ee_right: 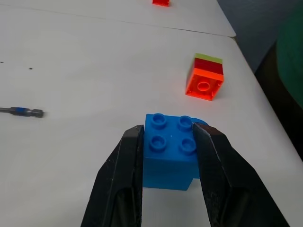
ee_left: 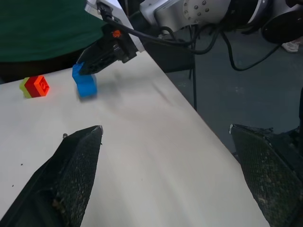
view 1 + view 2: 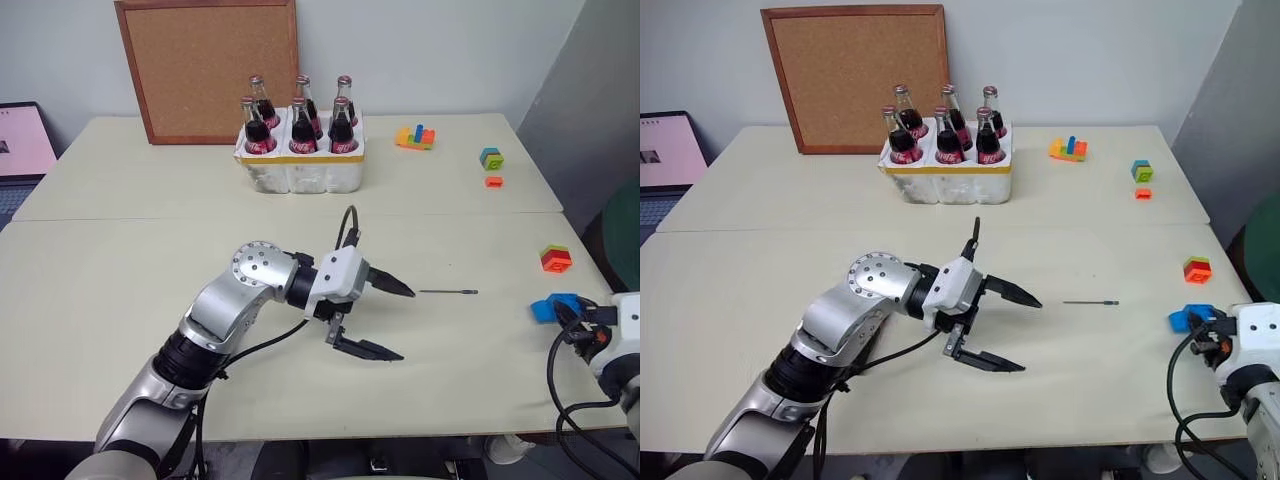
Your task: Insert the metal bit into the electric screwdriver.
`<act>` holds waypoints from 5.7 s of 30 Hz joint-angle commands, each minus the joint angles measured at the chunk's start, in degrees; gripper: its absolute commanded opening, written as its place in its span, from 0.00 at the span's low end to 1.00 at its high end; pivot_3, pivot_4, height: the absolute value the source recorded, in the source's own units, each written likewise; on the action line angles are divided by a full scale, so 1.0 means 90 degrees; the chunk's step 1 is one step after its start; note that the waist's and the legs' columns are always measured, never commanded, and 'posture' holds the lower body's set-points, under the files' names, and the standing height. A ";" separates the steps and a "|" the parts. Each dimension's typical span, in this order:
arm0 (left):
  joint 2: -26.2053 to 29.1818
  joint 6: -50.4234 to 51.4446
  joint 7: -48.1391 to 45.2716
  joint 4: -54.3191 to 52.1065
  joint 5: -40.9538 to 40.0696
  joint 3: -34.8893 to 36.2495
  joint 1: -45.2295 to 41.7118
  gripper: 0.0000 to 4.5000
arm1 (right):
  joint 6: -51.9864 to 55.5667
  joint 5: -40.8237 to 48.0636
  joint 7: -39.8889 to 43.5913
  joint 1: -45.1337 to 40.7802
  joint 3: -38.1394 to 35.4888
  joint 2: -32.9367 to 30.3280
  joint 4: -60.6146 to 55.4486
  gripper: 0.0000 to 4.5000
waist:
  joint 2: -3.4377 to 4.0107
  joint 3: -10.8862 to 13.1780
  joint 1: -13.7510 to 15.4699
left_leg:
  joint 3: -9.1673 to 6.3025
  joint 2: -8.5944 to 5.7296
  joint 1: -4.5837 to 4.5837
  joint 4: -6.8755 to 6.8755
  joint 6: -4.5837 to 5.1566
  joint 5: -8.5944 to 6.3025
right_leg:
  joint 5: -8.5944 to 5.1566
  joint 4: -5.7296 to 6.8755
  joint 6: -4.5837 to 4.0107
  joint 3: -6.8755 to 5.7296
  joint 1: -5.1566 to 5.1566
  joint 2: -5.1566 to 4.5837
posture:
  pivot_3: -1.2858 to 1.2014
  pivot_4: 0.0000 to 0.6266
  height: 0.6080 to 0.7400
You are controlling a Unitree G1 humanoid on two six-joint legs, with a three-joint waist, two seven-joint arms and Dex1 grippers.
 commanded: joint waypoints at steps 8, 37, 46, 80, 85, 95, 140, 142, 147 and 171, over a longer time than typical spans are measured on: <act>-0.0250 0.0073 0.0613 0.0179 0.0331 0.0219 -0.0292 1.00 | -0.0057 0.0461 -0.0453 -0.0021 -0.0527 0.0287 -0.0339 0.63 | 0.0004 -0.0002 0.0005 | 0.0000 -0.0002 -0.0002 -0.0001 0.0000 0.0000 | 0.0000 -0.0004 0.0001 0.0001 0.0000 -0.0001 | 0.52 0.24 1.00; 0.3054 0.5027 0.2738 0.0148 -0.0412 0.2590 -0.0325 1.00 | -0.0534 0.1453 0.3512 -0.3173 0.3223 -0.2501 -0.0316 1.00 | -0.0059 0.0039 0.0015 | -0.0011 0.0001 -0.0011 -0.0004 -0.0001 0.0000 | -0.0002 -0.0031 0.0005 -0.0020 -0.0016 -0.0008 | 0.52 0.24 1.00; 0.2761 0.6903 0.3239 0.0845 -0.0473 0.1952 -0.1062 1.00 | -0.0881 0.1254 0.3934 -0.3849 0.4185 -0.2028 0.0009 1.00 | -0.0074 0.0048 0.0024 | -0.0015 0.0005 -0.0021 -0.0004 -0.0001 0.0000 | -0.0004 -0.0031 0.0008 -0.0020 -0.0024 -0.0019 | 0.52 0.24 1.00; 0.1636 0.8109 0.4811 0.2082 -0.0193 0.1053 -0.1600 0.64 | -0.1127 0.0597 0.3331 -0.3305 0.4847 -0.1443 -0.0552 1.00 | -0.0076 0.0048 0.0024 | -0.0023 0.0001 -0.0010 0.0012 -0.0017 0.0010 | -0.0003 0.0010 0.0007 -0.0023 -0.0024 -0.0051 | 0.52 0.24 1.00; 0.1596 0.8113 0.4859 0.2106 -0.0203 0.1103 -0.1543 0.42 | -0.1129 0.0558 0.3336 -0.3284 0.4853 -0.1418 -0.0559 1.00 | -0.0076 0.0048 0.0023 | -0.0022 0.0002 -0.0010 0.0014 -0.0018 0.0010 | -0.0003 0.0010 0.0007 -0.0021 -0.0023 -0.0057 | 0.52 0.24 1.00; 0.1837 0.6601 0.4105 0.1160 -0.0350 0.1153 -0.1569 0.38 | -0.0822 0.0979 0.3351 -0.3086 0.4555 -0.1502 -0.0911 1.00 | -0.0076 0.0049 0.0031 | -0.0026 0.0004 -0.0010 0.0014 -0.0042 0.0023 | -0.0003 0.0015 0.0007 -0.0025 -0.0021 -0.0057 | 0.52 0.24 1.00; -0.0572 0.1129 0.4758 -0.1467 -0.0009 0.2357 0.2007 0.37 | 0.0681 0.2080 0.2871 -0.3497 0.2864 -0.3277 -0.0840 1.00 | -0.0076 0.0048 0.0160 | -0.0013 -0.0002 -0.0011 0.0078 -0.0031 0.0017 | 0.0011 0.0005 0.0027 -0.0020 0.0012 -0.0038 | 0.52 0.24 1.00; -0.0574 0.1070 0.4736 -0.1546 0.0040 0.2262 0.2089 0.37 | 0.0556 0.1539 0.3138 -0.3550 0.3265 -0.3746 -0.0507 1.00 | -0.0076 0.0048 0.0160 | -0.0011 -0.0001 -0.0012 0.0077 -0.0031 0.0017 | 0.0010 -0.0002 0.0027 -0.0018 0.0012 -0.0038 | 0.52 0.24 1.00; -0.0665 0.0698 0.4652 -0.1557 0.0242 0.1926 0.2069 0.37 | 0.0467 0.0371 0.3992 -0.4084 0.4560 -0.4635 0.0705 1.00 | -0.0075 0.0049 0.0173 | -0.0012 0.0000 -0.0016 0.0075 -0.0029 0.0016 | 0.0009 -0.0009 0.0025 -0.0021 0.0011 -0.0043 | 0.52 0.24 1.00; -0.1015 -0.0493 0.4714 -0.0993 0.1078 0.1361 0.2186 0.37 | -0.1849 -0.2919 0.7077 -0.7263 0.7324 -0.2936 0.6177 0.71 | -0.0074 0.0049 0.0176 | -0.0013 0.0003 -0.0007 0.0083 -0.0025 0.0014 | 0.0011 -0.0003 0.0024 -0.0020 0.0018 -0.0057 | 0.52 0.24 1.00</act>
